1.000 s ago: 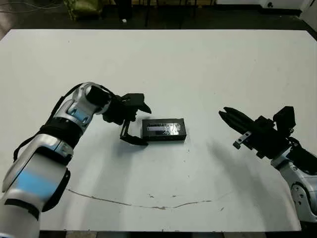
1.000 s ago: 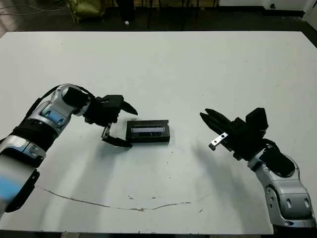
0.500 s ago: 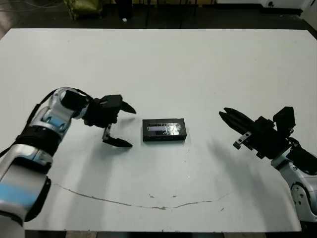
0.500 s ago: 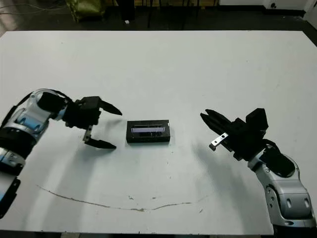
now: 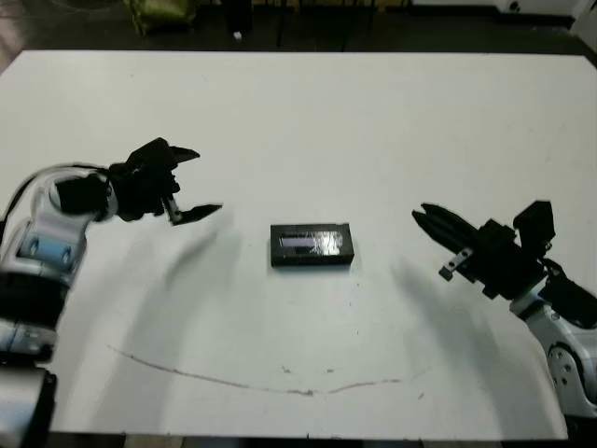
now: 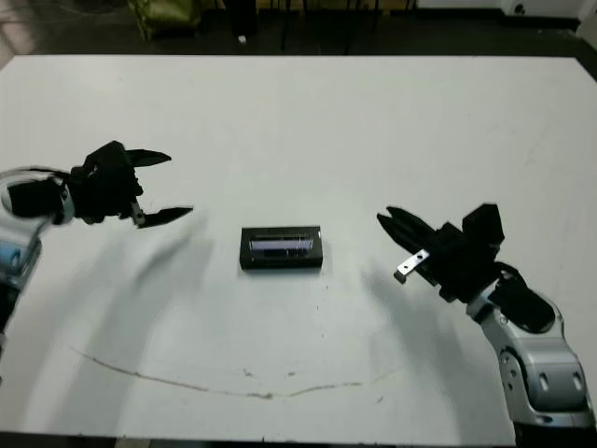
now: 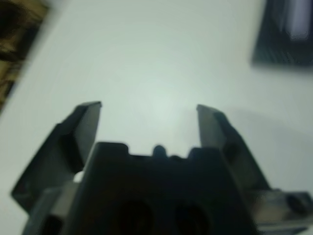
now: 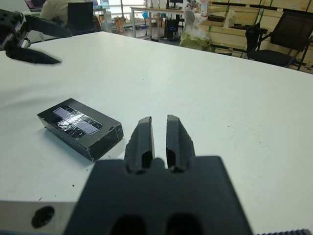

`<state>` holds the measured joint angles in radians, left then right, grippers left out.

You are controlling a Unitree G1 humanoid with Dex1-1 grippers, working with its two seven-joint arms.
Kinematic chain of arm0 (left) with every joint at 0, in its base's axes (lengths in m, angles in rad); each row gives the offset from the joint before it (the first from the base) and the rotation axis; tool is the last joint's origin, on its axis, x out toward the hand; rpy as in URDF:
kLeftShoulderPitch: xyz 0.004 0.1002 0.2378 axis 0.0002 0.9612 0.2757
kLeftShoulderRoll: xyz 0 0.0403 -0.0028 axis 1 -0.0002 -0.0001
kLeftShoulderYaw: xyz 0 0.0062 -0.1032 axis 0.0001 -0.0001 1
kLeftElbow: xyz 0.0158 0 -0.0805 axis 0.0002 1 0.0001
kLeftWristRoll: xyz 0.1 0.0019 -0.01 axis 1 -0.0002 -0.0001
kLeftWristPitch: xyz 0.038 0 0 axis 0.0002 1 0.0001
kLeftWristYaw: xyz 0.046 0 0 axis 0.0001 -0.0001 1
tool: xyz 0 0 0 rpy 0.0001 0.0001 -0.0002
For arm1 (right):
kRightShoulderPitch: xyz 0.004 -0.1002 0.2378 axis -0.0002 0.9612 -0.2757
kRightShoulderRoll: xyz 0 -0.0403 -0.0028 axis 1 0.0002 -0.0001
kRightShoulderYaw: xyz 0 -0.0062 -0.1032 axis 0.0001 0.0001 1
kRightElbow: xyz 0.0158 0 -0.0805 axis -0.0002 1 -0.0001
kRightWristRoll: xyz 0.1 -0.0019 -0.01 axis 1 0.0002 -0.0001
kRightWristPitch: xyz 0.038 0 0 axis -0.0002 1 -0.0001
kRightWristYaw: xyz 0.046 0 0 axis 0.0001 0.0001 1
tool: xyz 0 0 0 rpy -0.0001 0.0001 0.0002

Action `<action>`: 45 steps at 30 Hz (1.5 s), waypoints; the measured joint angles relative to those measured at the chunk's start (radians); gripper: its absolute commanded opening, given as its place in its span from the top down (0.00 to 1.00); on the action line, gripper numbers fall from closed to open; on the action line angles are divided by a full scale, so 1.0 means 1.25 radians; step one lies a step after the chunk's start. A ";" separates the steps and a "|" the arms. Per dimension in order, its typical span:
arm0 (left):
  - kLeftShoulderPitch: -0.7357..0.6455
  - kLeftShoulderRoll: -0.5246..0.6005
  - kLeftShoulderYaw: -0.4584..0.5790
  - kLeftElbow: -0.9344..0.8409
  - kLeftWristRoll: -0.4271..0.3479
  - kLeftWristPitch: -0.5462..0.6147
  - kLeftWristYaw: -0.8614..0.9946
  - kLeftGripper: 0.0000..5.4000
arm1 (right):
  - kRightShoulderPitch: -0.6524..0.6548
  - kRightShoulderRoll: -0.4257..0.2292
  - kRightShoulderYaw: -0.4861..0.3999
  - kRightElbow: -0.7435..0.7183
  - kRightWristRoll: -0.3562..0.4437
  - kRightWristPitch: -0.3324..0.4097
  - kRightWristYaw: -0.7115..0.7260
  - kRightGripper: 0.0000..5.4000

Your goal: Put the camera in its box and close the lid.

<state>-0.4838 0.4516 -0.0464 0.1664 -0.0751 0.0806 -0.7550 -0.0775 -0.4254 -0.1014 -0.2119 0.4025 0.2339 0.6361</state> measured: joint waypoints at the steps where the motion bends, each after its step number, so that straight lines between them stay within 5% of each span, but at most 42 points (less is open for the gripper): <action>1: 0.019 -0.025 0.004 -0.052 -0.015 0.025 0.030 0.49 | 0.000 0.001 0.000 0.001 0.000 -0.007 0.001 1.00; 12: 0.081 -0.195 -0.084 -0.332 -0.053 0.259 0.213 0.99 | -0.001 0.007 0.000 0.024 0.004 -0.025 0.008 1.00; 26: 0.068 -0.288 -0.182 -0.287 -0.070 0.411 0.256 1.00 | -0.001 0.007 0.000 0.023 -0.008 -0.038 0.004 1.00; 35: 0.069 -0.270 -0.217 -0.244 -0.047 0.509 0.267 1.00 | 0.000 0.007 0.000 0.025 -0.005 -0.038 0.004 1.00; 45: 0.103 -0.264 -0.240 -0.185 -0.016 0.399 0.290 1.00 | 0.003 0.007 0.000 0.017 0.002 -0.029 -0.001 1.00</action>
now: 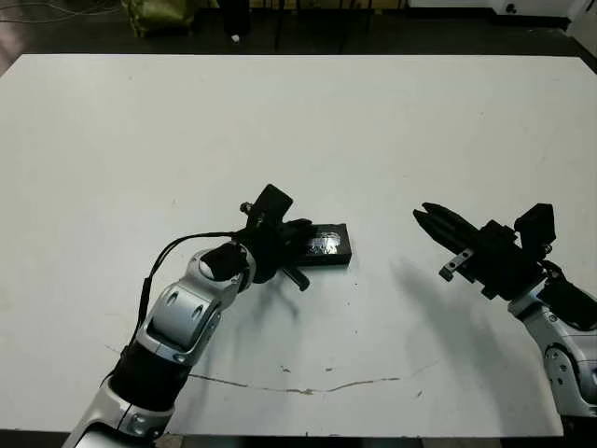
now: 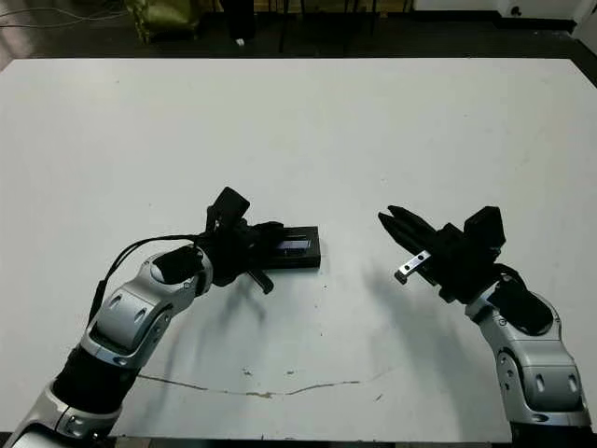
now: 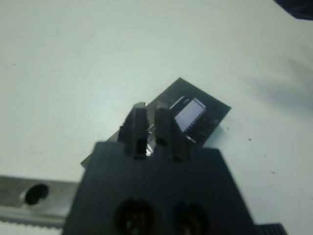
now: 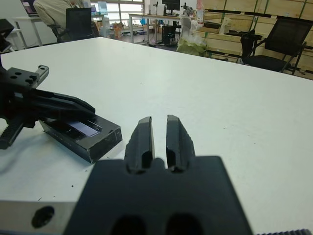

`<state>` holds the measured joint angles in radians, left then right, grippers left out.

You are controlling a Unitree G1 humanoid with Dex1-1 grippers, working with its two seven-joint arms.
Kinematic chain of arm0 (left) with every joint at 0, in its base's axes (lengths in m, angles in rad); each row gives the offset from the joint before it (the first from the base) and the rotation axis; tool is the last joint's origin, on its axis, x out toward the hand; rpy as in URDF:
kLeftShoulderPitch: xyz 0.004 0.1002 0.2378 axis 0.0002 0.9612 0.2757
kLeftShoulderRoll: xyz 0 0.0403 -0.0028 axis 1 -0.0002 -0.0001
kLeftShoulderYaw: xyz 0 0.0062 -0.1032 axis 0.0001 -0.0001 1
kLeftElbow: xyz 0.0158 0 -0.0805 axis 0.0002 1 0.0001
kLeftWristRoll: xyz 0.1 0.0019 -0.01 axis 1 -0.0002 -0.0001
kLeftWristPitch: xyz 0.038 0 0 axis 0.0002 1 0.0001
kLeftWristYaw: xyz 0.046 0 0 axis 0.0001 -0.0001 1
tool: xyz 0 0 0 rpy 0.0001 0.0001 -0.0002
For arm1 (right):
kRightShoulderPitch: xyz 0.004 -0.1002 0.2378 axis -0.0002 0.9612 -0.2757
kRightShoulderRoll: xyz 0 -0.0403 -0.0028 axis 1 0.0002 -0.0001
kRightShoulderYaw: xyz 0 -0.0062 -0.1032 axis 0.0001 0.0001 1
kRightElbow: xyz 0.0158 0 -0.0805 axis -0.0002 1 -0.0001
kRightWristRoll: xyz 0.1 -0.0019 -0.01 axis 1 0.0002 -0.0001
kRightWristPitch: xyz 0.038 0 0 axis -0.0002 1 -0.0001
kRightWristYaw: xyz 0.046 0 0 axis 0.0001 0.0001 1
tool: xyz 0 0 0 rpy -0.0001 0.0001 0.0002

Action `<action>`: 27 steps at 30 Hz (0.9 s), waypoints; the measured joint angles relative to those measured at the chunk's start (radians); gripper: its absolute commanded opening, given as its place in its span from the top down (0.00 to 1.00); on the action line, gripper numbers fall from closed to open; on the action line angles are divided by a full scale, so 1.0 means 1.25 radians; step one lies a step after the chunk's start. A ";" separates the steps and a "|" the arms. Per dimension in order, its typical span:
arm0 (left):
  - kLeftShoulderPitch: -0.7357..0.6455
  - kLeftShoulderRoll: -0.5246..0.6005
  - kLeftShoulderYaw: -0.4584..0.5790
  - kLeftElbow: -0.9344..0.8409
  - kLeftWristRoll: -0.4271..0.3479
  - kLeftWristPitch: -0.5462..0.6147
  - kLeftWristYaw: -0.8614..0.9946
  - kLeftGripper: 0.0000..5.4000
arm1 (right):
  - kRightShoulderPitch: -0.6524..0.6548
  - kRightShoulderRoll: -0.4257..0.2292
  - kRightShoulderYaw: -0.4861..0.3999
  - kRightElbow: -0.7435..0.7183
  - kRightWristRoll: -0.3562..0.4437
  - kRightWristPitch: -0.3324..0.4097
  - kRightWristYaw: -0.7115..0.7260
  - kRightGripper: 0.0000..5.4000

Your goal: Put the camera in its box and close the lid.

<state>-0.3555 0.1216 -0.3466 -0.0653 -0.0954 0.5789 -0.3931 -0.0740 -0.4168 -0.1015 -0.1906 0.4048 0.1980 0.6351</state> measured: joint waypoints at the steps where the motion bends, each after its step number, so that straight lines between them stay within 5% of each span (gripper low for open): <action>1: 0.001 0.002 -0.005 0.005 0.008 -0.012 0.000 1.00 | 0.000 0.000 0.000 0.000 0.002 0.000 0.000 1.00; 13: 0.041 0.006 0.026 -0.023 -0.001 -0.027 -0.012 1.00 | 0.001 -0.001 -0.001 -0.018 0.008 0.027 -0.011 1.00; 20: 0.072 -0.006 0.143 -0.110 -0.062 0.059 0.049 1.00 | 0.000 0.000 -0.007 -0.013 0.013 0.025 -0.007 1.00; 27: 0.036 -0.010 0.278 -0.216 -0.130 0.018 0.068 1.00 | -0.032 0.011 -0.029 0.043 0.027 -0.033 0.017 1.00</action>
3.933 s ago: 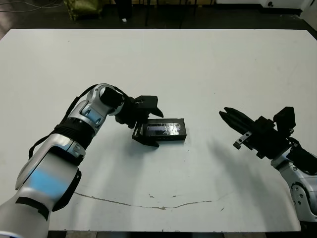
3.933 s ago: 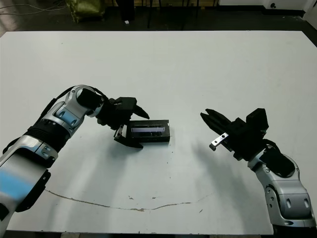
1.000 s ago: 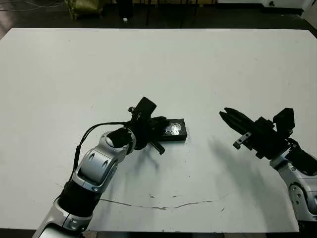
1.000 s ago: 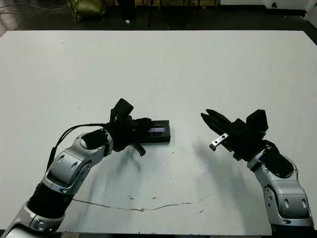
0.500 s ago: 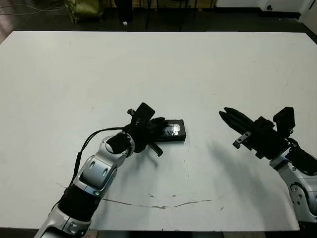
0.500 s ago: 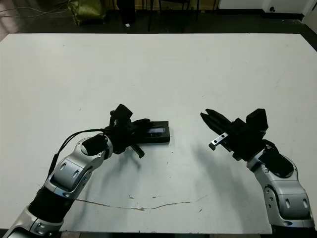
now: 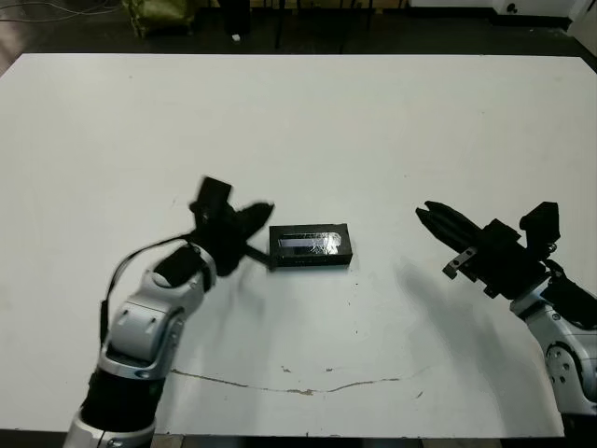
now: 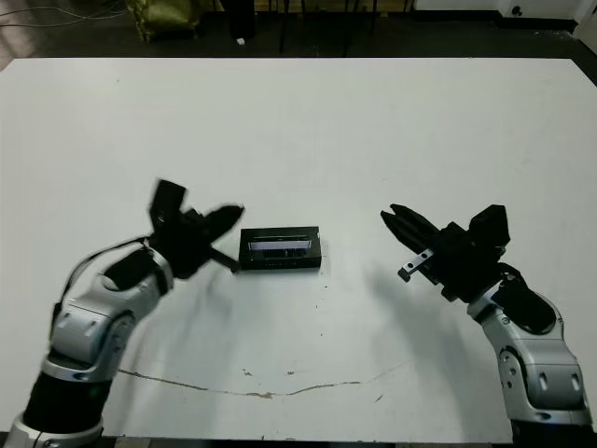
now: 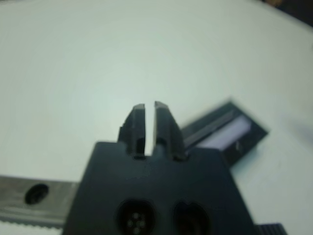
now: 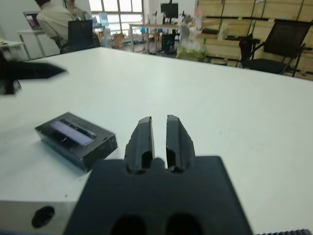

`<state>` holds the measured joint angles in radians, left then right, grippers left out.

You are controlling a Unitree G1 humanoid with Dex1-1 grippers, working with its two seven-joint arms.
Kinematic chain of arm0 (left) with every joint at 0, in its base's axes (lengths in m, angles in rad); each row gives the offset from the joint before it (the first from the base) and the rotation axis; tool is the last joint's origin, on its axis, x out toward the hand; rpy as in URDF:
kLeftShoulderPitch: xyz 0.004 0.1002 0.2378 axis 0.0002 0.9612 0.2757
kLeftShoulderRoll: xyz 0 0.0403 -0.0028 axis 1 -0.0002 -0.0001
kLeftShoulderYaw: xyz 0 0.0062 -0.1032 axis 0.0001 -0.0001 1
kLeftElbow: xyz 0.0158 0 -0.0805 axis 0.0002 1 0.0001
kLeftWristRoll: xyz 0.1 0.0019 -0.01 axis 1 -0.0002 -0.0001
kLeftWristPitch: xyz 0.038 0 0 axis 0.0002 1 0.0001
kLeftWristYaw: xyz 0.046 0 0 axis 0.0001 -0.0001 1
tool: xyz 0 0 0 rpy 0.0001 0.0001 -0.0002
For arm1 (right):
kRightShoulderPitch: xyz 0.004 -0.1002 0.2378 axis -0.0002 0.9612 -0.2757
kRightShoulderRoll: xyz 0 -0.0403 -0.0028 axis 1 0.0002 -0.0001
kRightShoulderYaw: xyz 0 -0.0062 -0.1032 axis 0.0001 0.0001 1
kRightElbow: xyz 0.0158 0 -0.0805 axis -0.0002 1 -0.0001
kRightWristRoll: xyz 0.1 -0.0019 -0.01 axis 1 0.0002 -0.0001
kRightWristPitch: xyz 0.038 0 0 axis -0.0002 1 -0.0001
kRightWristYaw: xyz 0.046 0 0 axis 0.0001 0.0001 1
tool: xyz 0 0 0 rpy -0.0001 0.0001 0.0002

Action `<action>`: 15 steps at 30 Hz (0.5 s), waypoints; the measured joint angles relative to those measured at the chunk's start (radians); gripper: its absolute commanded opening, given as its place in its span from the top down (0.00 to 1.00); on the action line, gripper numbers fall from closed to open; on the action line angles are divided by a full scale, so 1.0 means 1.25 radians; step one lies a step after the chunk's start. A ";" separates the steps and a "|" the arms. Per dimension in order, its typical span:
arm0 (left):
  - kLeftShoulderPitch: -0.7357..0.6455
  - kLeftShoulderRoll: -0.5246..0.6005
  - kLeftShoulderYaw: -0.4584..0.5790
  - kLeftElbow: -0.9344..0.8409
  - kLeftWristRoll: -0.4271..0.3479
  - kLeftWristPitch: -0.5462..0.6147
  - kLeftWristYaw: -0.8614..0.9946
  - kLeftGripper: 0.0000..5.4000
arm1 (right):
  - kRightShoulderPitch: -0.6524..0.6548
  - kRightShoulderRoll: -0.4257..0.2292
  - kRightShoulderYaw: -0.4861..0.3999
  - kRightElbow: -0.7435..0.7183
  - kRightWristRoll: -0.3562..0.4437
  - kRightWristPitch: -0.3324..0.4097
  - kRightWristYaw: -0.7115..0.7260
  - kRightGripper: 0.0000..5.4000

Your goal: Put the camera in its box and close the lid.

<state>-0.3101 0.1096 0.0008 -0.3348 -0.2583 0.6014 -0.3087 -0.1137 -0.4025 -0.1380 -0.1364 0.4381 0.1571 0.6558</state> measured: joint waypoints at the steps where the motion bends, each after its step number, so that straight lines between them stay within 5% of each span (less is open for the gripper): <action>1: -0.006 0.004 0.017 -0.010 -0.007 -0.014 0.002 1.00 | -0.003 0.002 -0.005 -0.005 0.004 0.000 -0.004 1.00; 8: 0.002 0.017 0.117 -0.037 -0.041 -0.093 0.029 1.00 | -0.026 0.030 -0.025 -0.026 0.008 0.007 -0.090 1.00; 15: 0.081 -0.007 0.123 0.092 0.078 -0.470 0.088 1.00 | -0.048 0.069 0.030 -0.068 -0.169 -0.005 -0.269 1.00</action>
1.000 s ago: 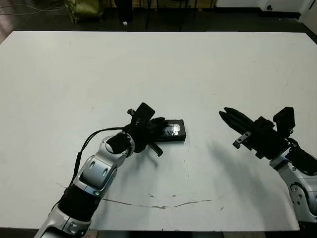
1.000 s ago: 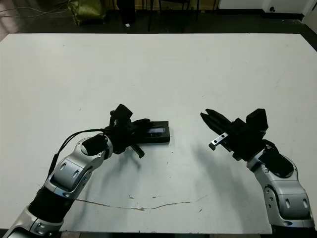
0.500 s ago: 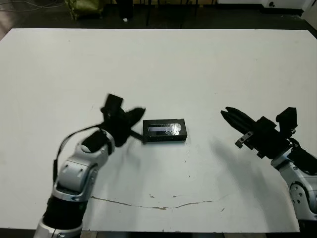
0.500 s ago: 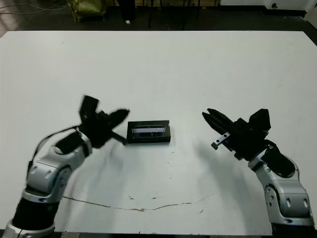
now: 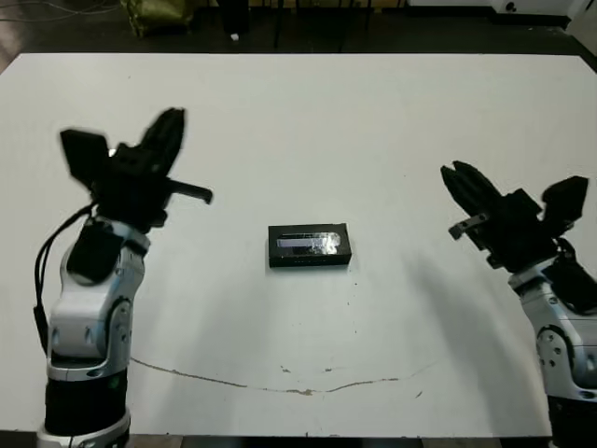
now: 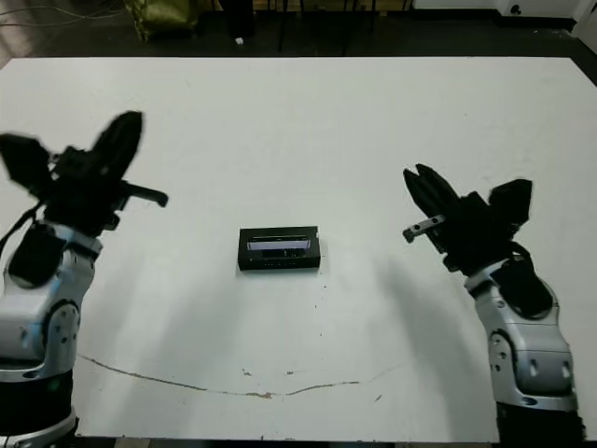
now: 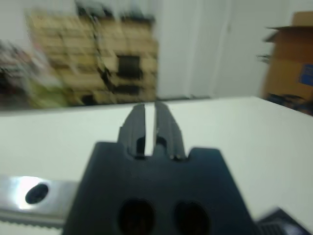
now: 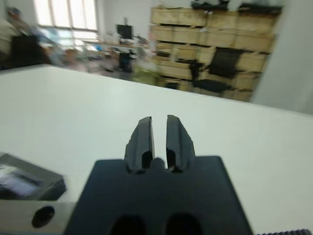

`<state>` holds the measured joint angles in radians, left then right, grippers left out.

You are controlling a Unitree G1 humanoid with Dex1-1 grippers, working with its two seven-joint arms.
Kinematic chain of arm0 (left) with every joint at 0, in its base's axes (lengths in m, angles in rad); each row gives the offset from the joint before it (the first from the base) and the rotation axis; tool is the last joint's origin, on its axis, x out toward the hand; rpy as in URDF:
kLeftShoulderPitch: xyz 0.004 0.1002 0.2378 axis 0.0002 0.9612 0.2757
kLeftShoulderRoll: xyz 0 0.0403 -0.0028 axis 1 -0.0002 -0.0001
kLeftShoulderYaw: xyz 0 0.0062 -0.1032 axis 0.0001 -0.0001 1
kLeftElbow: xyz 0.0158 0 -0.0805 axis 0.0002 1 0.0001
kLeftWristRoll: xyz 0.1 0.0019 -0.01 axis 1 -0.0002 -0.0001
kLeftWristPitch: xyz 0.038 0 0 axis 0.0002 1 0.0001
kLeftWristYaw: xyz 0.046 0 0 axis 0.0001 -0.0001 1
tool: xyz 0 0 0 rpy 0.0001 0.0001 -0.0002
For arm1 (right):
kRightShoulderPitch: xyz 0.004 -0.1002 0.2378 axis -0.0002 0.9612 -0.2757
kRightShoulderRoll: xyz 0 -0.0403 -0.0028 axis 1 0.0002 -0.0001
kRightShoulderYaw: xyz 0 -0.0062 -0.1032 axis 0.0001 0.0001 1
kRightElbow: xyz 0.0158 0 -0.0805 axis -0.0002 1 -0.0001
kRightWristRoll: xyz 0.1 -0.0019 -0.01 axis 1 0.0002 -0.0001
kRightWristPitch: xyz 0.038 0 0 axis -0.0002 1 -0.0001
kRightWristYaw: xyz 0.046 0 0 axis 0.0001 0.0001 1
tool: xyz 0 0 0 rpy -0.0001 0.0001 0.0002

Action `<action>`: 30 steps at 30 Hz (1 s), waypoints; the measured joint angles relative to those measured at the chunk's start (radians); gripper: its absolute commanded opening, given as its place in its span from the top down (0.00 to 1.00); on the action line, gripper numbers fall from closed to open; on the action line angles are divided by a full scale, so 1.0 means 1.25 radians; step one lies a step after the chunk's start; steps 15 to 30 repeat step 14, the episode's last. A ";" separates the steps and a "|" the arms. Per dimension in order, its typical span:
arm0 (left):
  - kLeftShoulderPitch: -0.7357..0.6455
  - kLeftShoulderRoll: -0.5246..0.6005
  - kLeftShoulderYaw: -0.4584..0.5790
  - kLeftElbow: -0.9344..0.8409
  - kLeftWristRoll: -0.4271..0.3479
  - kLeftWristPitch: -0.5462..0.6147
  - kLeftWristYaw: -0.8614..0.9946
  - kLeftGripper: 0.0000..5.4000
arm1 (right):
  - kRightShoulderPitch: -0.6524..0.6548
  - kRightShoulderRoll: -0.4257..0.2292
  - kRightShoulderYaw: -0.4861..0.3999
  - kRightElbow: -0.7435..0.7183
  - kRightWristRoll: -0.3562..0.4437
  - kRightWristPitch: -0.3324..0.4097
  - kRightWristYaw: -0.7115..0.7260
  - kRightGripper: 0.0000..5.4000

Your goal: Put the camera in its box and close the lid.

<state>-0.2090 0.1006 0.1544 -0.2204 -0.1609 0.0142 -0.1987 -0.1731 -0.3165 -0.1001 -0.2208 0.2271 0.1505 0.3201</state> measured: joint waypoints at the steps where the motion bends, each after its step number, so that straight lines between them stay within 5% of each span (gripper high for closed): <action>1: 0.010 -0.008 0.002 0.023 0.001 -0.039 0.004 1.00 | -0.006 0.011 0.009 0.003 -0.019 -0.014 -0.014 1.00; 11: 0.030 -0.019 0.041 0.112 -0.039 -0.142 0.036 1.00 | -0.021 0.075 0.050 0.037 -0.190 -0.117 -0.153 1.00; 30: 0.030 -0.019 0.045 0.112 -0.054 -0.126 0.040 1.00 | -0.021 0.078 0.051 0.037 -0.194 -0.119 -0.155 1.00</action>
